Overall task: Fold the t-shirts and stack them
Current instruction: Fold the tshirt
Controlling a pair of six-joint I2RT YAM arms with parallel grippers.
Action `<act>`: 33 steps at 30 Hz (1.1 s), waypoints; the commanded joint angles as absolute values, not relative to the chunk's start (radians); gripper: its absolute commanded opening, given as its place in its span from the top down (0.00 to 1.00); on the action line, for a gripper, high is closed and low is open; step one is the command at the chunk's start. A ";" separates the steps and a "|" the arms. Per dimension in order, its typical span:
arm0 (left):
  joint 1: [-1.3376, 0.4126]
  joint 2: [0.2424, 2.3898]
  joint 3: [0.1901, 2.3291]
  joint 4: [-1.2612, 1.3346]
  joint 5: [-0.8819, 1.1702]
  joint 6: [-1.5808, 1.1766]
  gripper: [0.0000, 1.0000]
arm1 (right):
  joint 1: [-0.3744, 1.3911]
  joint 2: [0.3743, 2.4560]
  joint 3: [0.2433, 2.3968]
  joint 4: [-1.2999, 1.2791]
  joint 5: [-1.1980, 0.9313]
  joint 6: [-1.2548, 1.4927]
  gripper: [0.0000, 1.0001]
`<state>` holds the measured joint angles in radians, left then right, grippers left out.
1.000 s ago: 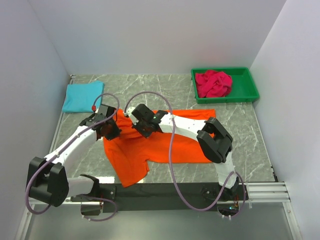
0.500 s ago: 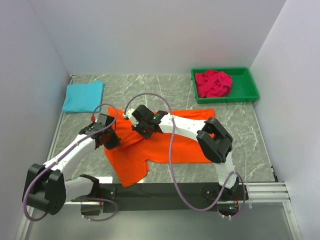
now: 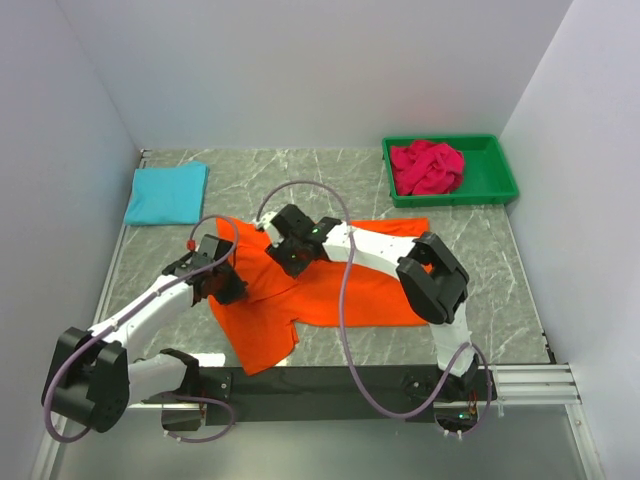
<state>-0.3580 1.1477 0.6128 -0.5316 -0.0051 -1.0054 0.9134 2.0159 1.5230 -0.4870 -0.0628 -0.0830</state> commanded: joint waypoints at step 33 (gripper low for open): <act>-0.035 1.706 1.123 -0.236 -0.008 -0.609 0.33 | -0.129 1.841 1.199 -0.296 -0.117 0.460 0.61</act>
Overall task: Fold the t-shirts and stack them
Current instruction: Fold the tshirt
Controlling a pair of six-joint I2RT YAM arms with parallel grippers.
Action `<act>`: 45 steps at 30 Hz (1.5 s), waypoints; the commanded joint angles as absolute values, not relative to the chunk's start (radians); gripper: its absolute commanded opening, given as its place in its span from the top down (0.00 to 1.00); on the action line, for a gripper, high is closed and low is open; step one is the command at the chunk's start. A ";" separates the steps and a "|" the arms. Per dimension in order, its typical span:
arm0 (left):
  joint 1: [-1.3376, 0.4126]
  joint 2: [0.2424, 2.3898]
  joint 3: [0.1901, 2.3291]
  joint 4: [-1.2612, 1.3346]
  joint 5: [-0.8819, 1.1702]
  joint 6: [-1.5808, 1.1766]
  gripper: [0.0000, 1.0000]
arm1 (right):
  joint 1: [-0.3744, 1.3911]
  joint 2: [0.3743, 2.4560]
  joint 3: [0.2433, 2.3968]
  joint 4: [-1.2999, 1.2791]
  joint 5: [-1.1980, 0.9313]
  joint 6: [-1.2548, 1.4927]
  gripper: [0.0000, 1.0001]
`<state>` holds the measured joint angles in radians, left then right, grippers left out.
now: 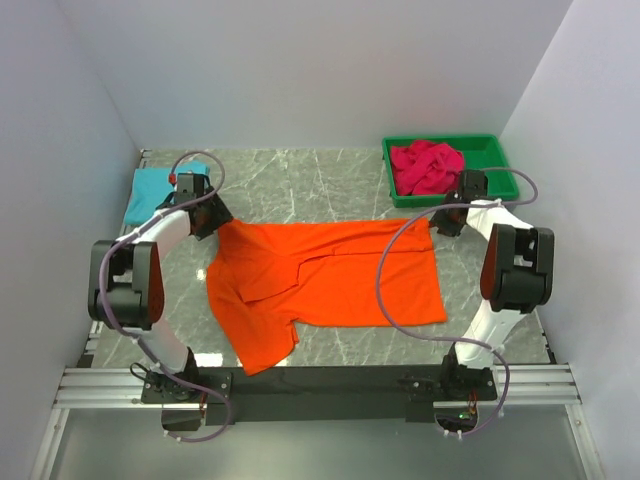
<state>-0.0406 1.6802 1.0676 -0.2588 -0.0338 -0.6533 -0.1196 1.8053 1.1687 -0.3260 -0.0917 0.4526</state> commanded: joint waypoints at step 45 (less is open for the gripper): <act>-0.008 1.848 1.147 -0.221 -0.054 -0.600 0.92 | -0.149 1.899 1.250 -0.212 -0.281 0.397 0.60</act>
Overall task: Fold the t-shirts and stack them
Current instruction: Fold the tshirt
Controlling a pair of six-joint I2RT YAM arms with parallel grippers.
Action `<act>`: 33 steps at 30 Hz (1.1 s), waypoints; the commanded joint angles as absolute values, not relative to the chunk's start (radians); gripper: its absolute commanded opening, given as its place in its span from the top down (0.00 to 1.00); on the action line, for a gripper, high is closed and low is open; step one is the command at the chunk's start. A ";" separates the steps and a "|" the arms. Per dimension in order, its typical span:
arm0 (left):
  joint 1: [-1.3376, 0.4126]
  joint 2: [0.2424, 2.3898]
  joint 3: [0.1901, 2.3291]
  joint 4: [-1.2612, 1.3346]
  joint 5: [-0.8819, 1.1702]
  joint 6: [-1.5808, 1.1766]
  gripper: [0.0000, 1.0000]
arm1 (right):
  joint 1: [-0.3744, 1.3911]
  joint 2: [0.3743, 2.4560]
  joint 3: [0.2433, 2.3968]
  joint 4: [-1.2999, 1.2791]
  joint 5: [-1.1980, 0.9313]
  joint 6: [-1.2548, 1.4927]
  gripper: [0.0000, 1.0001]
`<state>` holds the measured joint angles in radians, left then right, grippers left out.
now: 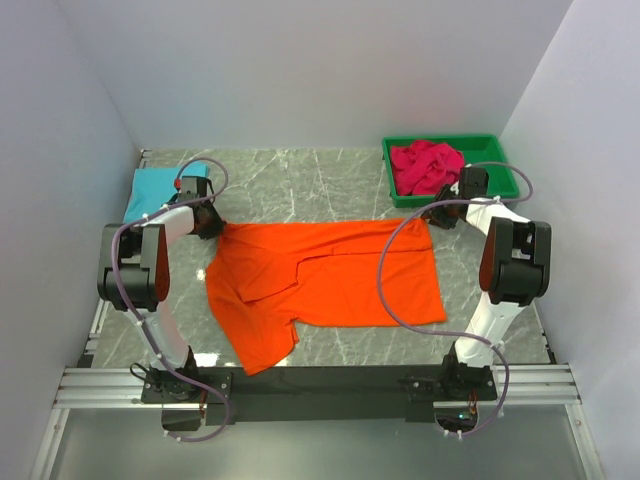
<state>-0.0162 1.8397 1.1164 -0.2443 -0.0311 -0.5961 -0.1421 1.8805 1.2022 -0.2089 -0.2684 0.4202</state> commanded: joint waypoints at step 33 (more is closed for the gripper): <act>0.029 1.804 1.177 -0.236 -0.015 -0.624 0.46 | -0.176 1.775 1.241 -0.368 -0.054 0.488 0.61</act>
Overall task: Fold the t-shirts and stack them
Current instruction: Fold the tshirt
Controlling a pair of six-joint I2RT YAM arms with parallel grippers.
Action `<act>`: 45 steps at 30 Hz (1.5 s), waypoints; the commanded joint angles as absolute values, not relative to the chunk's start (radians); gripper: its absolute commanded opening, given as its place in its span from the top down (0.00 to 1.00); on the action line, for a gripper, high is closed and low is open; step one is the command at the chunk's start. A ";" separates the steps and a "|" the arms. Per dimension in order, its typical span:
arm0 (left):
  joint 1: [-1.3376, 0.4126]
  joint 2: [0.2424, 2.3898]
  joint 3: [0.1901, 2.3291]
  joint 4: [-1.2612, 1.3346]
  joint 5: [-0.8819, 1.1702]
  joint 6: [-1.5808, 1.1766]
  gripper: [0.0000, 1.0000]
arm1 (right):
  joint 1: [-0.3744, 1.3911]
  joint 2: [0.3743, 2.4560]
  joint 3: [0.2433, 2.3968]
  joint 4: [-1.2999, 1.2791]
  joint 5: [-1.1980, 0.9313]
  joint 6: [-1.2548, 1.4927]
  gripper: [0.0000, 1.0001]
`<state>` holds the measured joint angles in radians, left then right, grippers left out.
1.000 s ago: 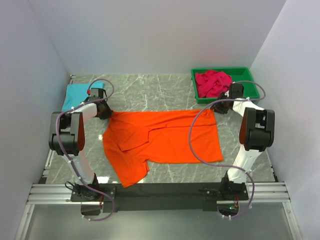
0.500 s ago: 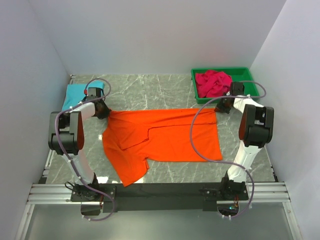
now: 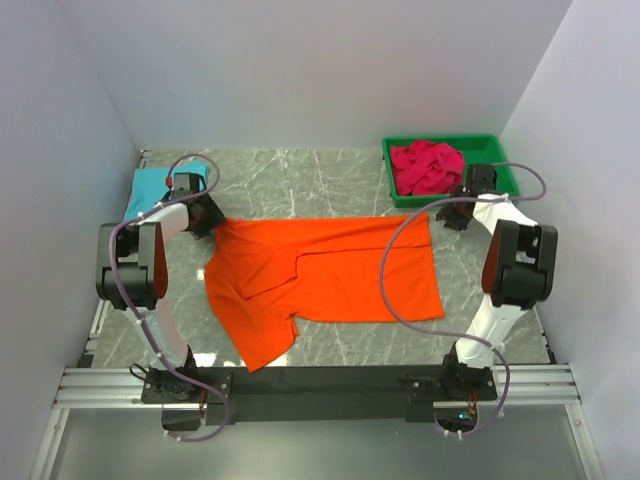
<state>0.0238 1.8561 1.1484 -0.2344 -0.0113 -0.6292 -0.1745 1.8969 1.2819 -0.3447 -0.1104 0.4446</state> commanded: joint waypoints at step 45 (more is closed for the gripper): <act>0.023 1.221 0.871 -0.327 -0.219 -0.574 0.09 | -0.089 1.758 1.081 -0.362 -0.002 0.670 0.87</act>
